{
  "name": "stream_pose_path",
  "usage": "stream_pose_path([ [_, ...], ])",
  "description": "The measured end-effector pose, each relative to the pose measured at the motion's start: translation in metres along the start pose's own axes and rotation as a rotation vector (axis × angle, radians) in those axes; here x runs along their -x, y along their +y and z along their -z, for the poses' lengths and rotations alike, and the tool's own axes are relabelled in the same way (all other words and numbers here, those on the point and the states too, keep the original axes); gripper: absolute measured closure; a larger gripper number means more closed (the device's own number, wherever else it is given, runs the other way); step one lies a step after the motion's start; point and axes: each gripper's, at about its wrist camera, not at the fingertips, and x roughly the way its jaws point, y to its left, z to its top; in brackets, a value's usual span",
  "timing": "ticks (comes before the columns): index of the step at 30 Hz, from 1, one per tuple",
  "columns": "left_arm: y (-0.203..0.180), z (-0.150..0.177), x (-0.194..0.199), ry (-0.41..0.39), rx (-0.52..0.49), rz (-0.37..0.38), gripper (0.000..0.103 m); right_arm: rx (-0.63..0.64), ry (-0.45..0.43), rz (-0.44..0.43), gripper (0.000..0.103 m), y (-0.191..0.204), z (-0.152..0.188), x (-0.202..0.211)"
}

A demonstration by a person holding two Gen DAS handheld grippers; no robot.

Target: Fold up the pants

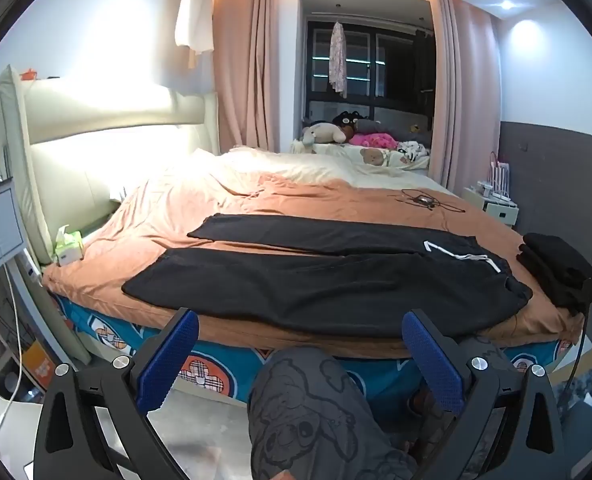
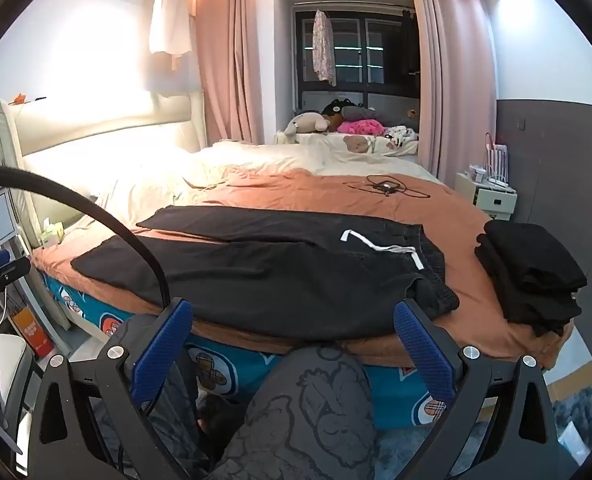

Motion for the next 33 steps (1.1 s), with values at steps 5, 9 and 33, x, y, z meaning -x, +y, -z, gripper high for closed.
stream_pose_path([
  [5,0.000,0.000,-0.001,0.003,-0.001,-0.003,0.000,-0.003,0.002,0.005,0.002,0.000,0.001,-0.001],
  [9,-0.002,0.000,0.002,-0.006,-0.005,0.000,0.000,-0.006,0.004,0.006,0.002,0.001,-0.001,0.001],
  [33,0.005,0.001,0.011,-0.033,-0.008,-0.037,0.000,-0.029,-0.033,-0.023,0.002,-0.003,0.001,0.004],
])
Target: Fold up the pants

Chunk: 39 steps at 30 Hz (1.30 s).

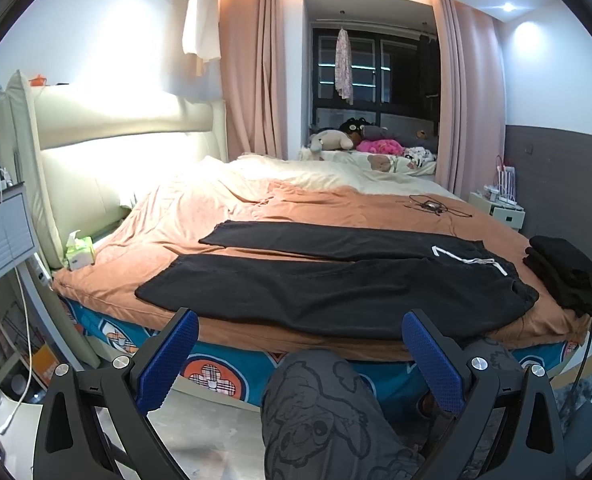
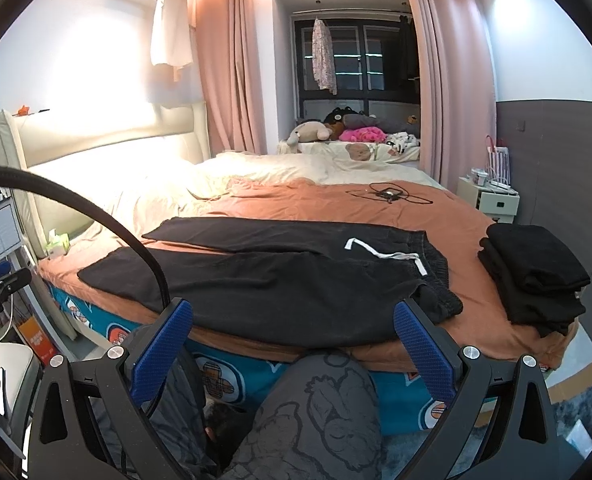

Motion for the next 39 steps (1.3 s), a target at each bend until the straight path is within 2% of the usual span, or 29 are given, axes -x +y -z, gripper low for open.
stream_pose_path([
  [39,0.017,0.000,0.008,-0.029,0.022,-0.017,0.000,-0.002,-0.006,-0.009,0.002,0.006,0.003,-0.003],
])
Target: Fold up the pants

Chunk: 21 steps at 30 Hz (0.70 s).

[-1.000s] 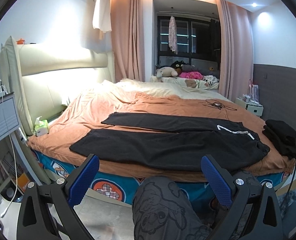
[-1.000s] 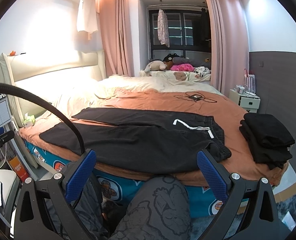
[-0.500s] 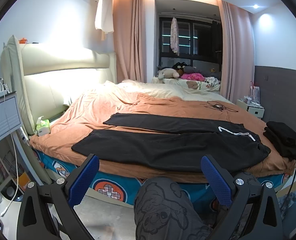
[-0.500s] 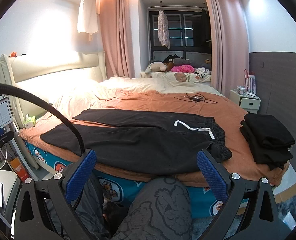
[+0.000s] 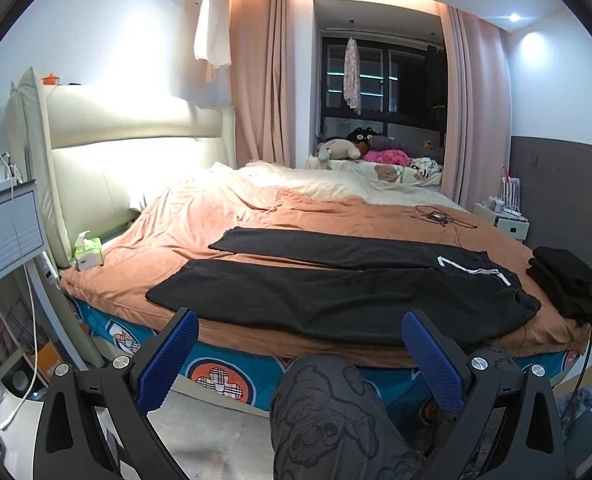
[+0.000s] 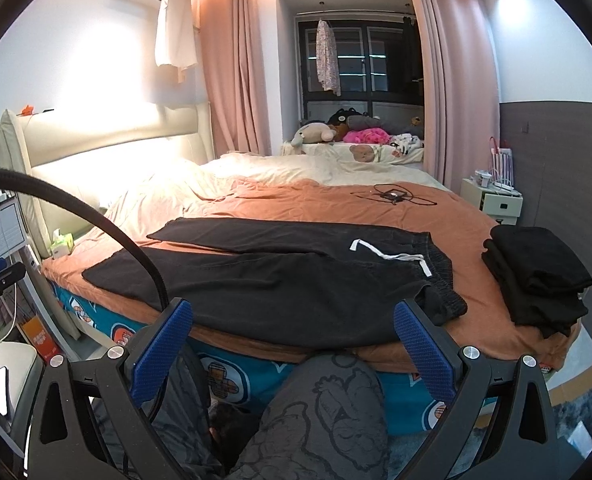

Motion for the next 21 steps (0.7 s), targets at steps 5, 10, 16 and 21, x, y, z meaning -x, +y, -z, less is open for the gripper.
stream_pose_path([
  [5,0.003,0.001,0.002,-0.008,0.004,-0.007,0.000,0.000,0.003,-0.004,0.002,0.002,0.001,-0.001],
  [10,0.006,0.003,-0.001,-0.006,0.005,-0.013,0.000,-0.007,0.011,-0.007,0.002,0.003,0.001,-0.006],
  [16,0.014,0.005,-0.009,-0.012,0.010,-0.029,0.000,-0.021,0.032,-0.003,0.002,-0.001,0.000,-0.018],
  [21,0.024,0.000,-0.028,0.014,0.024,-0.046,0.000,-0.045,0.065,-0.007,0.002,-0.004,-0.003,-0.037],
])
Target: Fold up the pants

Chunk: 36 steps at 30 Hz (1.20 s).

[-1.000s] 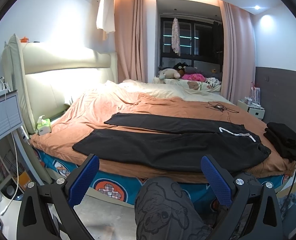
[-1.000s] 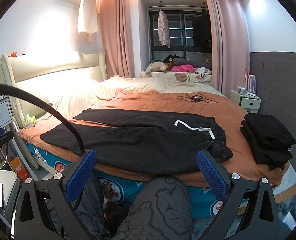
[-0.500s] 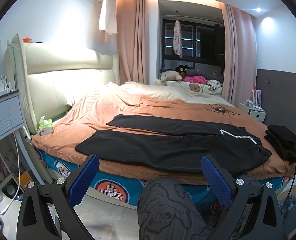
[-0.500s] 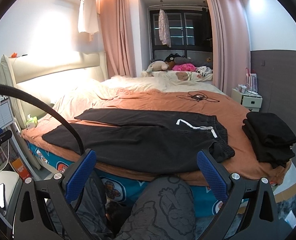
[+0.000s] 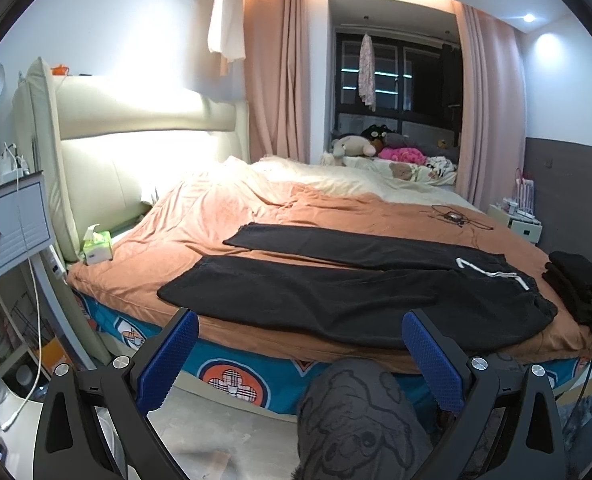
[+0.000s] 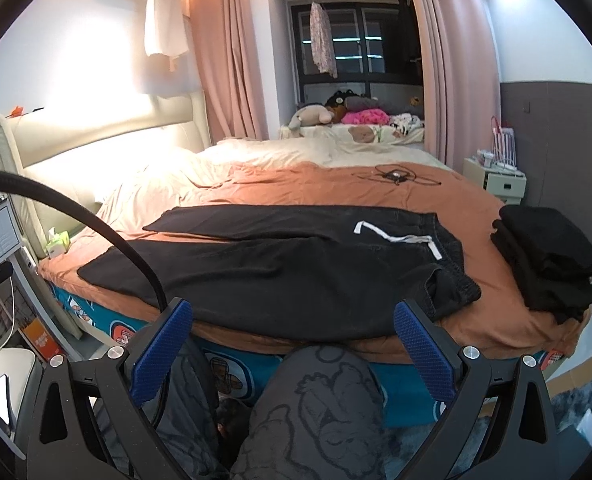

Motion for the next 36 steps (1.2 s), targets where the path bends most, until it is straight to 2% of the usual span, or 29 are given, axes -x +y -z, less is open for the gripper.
stream_pose_path([
  [10,0.028,-0.002,-0.044,0.077,0.050,-0.045,0.000,-0.066,0.079,0.016,0.002,-0.009,-0.018,-0.045],
  [25,0.090,-0.003,-0.115,0.143,0.145,-0.134,0.000,-0.159,0.128,0.057,0.002,-0.027,-0.032,-0.092],
  [33,0.116,0.003,-0.160,0.195,0.227,-0.124,0.003,-0.240,0.195,0.088,0.002,-0.033,-0.036,-0.118],
  [36,0.122,0.008,-0.181,0.230,0.256,-0.111,0.009,-0.262,0.212,0.107,0.002,-0.037,-0.037,-0.125],
])
